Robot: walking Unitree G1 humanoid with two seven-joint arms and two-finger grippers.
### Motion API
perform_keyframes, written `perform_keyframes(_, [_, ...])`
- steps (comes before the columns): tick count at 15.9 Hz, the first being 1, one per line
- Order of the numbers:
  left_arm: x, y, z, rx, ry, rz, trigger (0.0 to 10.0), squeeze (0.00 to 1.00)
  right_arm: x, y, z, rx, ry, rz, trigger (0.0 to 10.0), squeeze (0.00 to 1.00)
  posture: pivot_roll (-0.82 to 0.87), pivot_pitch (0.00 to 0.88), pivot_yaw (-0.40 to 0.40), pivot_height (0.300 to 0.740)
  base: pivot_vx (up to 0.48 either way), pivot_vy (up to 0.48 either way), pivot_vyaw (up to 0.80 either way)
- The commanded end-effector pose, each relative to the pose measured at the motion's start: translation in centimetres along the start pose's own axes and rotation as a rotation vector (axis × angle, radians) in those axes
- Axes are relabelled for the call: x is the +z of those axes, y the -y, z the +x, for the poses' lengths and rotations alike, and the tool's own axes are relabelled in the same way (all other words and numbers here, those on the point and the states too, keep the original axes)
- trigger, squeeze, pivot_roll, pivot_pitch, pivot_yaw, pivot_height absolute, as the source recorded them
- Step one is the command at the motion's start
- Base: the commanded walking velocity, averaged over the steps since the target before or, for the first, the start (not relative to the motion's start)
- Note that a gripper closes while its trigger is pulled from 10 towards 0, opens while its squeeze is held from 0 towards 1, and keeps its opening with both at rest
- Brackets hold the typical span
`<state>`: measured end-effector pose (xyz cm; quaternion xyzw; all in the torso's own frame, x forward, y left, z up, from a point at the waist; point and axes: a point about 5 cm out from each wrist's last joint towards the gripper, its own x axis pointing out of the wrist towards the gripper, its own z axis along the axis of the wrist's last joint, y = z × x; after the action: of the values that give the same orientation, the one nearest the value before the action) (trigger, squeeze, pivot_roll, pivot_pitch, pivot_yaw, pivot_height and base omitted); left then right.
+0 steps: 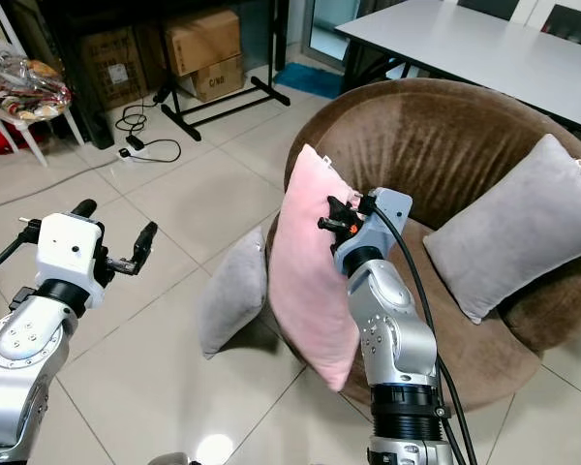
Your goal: Move the pillow to the sofa from floor
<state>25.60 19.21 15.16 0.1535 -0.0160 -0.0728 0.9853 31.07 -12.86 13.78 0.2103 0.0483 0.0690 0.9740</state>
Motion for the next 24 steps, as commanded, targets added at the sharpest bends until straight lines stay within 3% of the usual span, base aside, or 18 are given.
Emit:
perform_keyframes(1, [0.5,0.0,0.1,-0.011,0.024,-0.002,10.0,0.00,1.7,-0.8,0.1,0.037,0.081,-0.012,10.0,0.00,-0.07,0.000,-0.043,0.740,0.360,0.000,0.00])
perform_keyframes(3, [0.4,0.0,0.1,-0.012,0.026,0.000,10.0,0.00,1.7,-0.8,0.1,0.040,0.082,-0.015,10.0,0.00,-0.06,0.000,-0.040,0.740,0.394,0.000,0.00])
perform_keyframes(10, [0.3,0.0,0.2,-0.030,0.025,0.005,10.0,0.00,1.5,-0.6,0.3,0.033,0.077,-0.027,10.0,0.00,-0.06,0.000,-0.035,0.740,0.403,0.000,-0.80])
perform_keyframes(19, [0.2,0.2,0.2,-0.048,0.020,0.011,10.0,0.00,1.6,-0.3,0.5,0.025,0.082,-0.048,10.0,0.00,-0.06,0.000,-0.038,0.740,0.404,0.000,0.00])
perform_keyframes(24, [-0.8,0.5,-0.3,-0.144,-0.041,0.052,10.0,0.00,1.4,-0.3,0.8,0.019,0.043,-0.095,10.0,0.00,-0.06,0.000,-0.045,0.740,0.156,0.000,0.00])
